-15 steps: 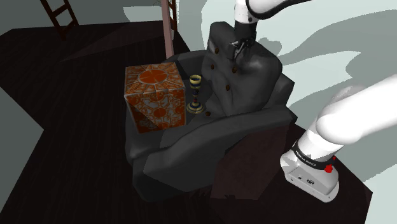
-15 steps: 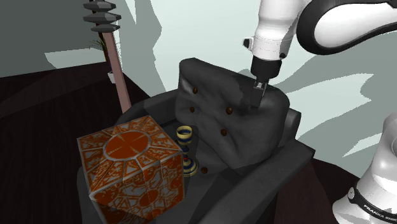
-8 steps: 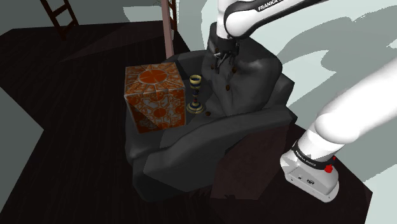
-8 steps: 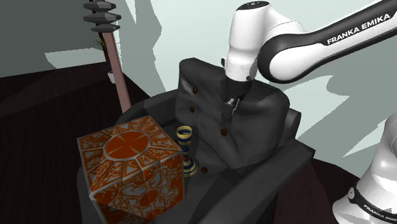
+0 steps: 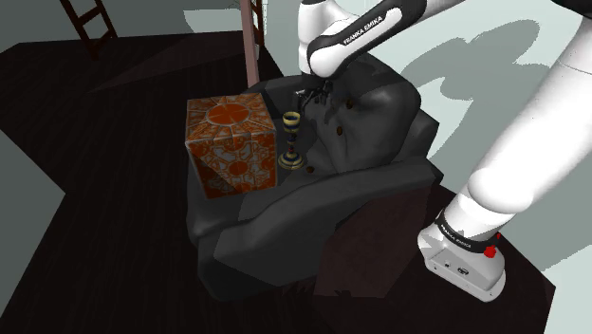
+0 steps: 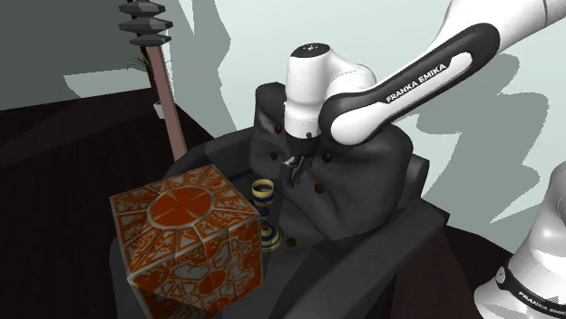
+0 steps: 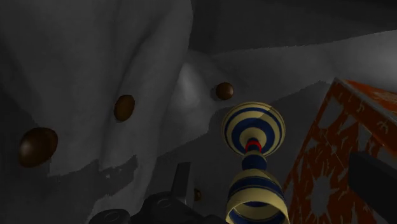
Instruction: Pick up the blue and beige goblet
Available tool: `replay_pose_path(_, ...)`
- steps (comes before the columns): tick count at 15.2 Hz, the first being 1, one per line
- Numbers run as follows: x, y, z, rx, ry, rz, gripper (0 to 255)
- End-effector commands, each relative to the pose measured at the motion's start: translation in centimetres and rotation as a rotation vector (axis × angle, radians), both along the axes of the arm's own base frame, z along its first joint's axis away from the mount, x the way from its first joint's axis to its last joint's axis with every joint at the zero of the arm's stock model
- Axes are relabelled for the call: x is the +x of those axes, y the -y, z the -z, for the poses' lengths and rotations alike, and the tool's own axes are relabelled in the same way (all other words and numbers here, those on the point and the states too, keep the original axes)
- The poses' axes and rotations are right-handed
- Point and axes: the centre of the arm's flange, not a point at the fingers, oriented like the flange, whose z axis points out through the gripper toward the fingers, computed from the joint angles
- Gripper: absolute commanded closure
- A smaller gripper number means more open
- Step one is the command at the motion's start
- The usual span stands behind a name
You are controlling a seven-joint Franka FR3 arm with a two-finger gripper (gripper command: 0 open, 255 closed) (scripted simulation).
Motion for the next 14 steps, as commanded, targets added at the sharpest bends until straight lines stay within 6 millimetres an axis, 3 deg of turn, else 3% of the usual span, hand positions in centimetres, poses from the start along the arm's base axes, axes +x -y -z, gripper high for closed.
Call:
replay_pose_path(1, 2.0, 0.2, 1.5, -0.004, 0.012, 0.021, 0)
replay_pose_path(9, 10.3, 0.9, 7.5, -0.021, 0.058, 0.101, 0)
replay_pose_path(14, 10.5, 0.9, 9.7, -0.022, 0.059, 0.103, 0)
